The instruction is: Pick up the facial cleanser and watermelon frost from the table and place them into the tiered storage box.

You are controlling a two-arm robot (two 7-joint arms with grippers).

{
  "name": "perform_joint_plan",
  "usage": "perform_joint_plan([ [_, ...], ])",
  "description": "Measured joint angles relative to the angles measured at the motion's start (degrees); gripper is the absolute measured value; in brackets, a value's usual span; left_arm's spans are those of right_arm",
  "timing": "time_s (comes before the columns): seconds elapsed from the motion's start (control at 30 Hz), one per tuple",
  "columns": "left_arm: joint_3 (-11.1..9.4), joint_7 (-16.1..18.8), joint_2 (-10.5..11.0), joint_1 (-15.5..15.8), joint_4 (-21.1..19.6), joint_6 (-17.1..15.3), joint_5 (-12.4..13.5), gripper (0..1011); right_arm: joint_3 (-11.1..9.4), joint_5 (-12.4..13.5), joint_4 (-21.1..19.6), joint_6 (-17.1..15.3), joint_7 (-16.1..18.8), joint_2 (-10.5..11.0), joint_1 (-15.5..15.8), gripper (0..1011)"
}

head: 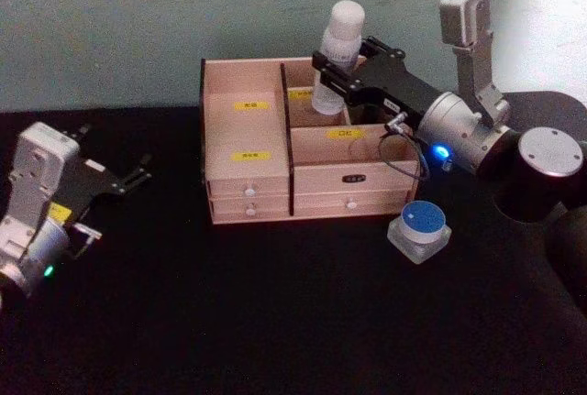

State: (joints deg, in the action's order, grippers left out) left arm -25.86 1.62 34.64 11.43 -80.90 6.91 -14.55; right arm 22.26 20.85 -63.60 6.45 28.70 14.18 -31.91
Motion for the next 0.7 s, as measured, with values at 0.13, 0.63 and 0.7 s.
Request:
perform_joint_plan([
  [0.13, 0.0, 0.0, 0.0, 0.0, 0.0, 0.0, 0.0, 1001, 0.18, -0.25, 1.3, 0.2, 0.16, -0.38, -0.73, 600],
  [0.63, 0.0, 0.0, 0.0, 0.0, 0.0, 0.0, 0.0, 1001, 0.61, -1.4, 7.42, 1.0, 0.7, -2.24, -4.02, 600],
  [0.7, 0.0, 0.0, 0.0, 0.0, 0.0, 0.0, 0.0, 1001, 0.62, -1.49, 8.02, 1.0, 0.78, -2.45, -4.28, 600],
])
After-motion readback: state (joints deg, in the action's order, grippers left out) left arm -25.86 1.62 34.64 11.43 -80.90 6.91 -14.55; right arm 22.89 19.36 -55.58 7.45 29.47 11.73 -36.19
